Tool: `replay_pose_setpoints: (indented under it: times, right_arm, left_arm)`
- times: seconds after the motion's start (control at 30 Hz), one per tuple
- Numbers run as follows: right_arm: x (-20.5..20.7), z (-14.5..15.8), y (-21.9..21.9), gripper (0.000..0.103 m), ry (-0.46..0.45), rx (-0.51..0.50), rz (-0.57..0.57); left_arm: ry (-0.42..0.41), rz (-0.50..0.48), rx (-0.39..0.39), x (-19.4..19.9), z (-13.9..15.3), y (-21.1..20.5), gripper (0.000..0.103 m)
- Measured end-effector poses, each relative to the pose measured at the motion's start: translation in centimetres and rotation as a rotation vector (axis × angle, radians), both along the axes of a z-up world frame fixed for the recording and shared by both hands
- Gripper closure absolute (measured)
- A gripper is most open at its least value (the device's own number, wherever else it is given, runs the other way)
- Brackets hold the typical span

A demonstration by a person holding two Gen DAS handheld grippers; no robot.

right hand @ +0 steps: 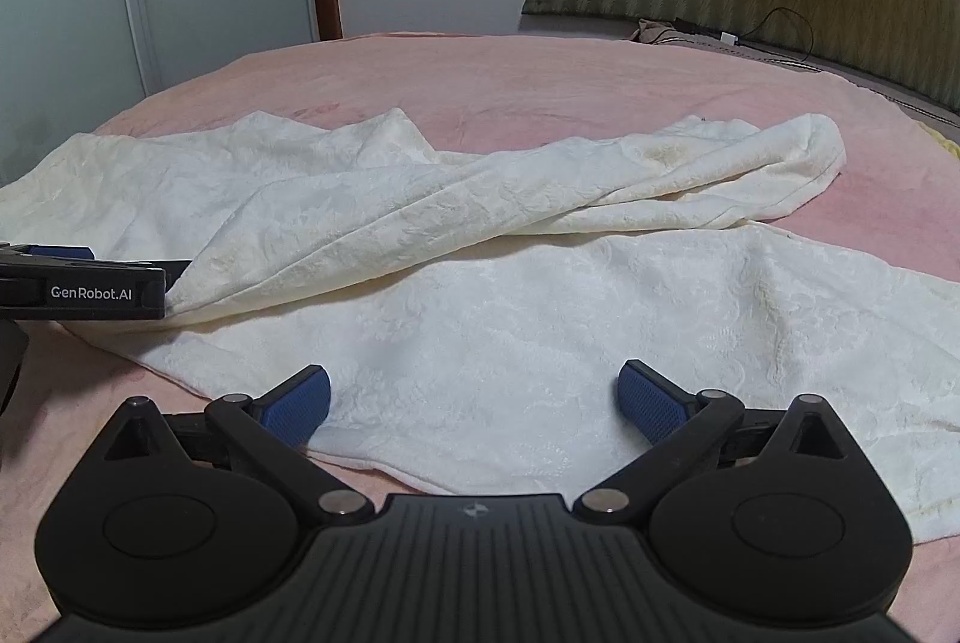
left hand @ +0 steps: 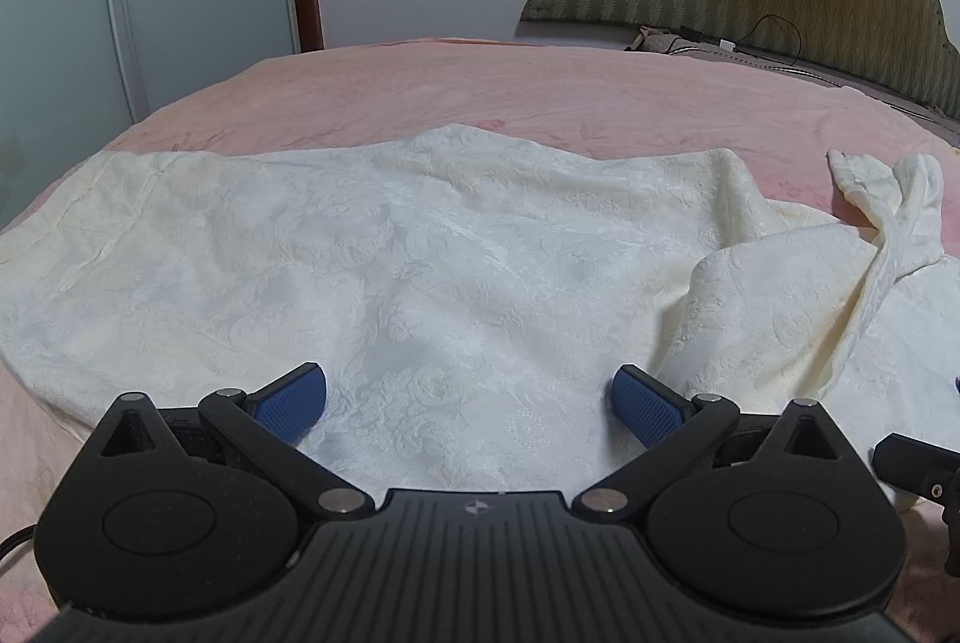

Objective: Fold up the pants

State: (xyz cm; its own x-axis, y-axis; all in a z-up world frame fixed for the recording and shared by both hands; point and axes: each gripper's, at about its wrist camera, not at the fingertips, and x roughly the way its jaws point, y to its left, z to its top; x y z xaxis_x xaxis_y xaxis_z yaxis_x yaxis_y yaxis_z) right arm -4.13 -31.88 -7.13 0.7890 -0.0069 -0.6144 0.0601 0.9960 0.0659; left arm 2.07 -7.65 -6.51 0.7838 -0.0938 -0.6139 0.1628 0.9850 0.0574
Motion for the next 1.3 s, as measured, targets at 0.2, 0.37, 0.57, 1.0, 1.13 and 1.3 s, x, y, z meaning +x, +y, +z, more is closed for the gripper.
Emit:
replay_pose_setpoints:
  times: [0.2,0.37,0.57,1.0,1.13,1.3]
  right_arm:
    - [-0.02,0.01,-0.09,0.000,-0.001,0.005,-0.001]
    - [-0.03,0.04,-0.18,0.000,-0.003,0.010,-0.001]
    - [-0.02,0.03,-0.16,0.000,-0.003,0.012,-0.002]
    - [-0.02,0.04,-0.14,0.000,-0.002,0.010,-0.003]
    - [-0.03,0.04,-0.16,0.000,-0.003,0.012,-0.003]
    - [-0.03,0.05,-0.16,0.000,-0.003,0.012,-0.003]
  left_arm:
    - [0.000,0.000,0.000,-0.02,-0.03,-0.08,0.000]
    - [0.000,0.000,0.000,-0.01,-0.03,-0.10,0.000]
    - [0.000,0.000,0.000,0.00,-0.05,-0.10,0.000]
    - [0.000,-0.001,0.000,-0.01,-0.06,-0.12,0.000]
    - [0.000,-0.001,0.000,-0.01,-0.06,-0.12,0.000]
    - [0.000,-0.001,0.000,-0.01,-0.05,-0.09,0.000]
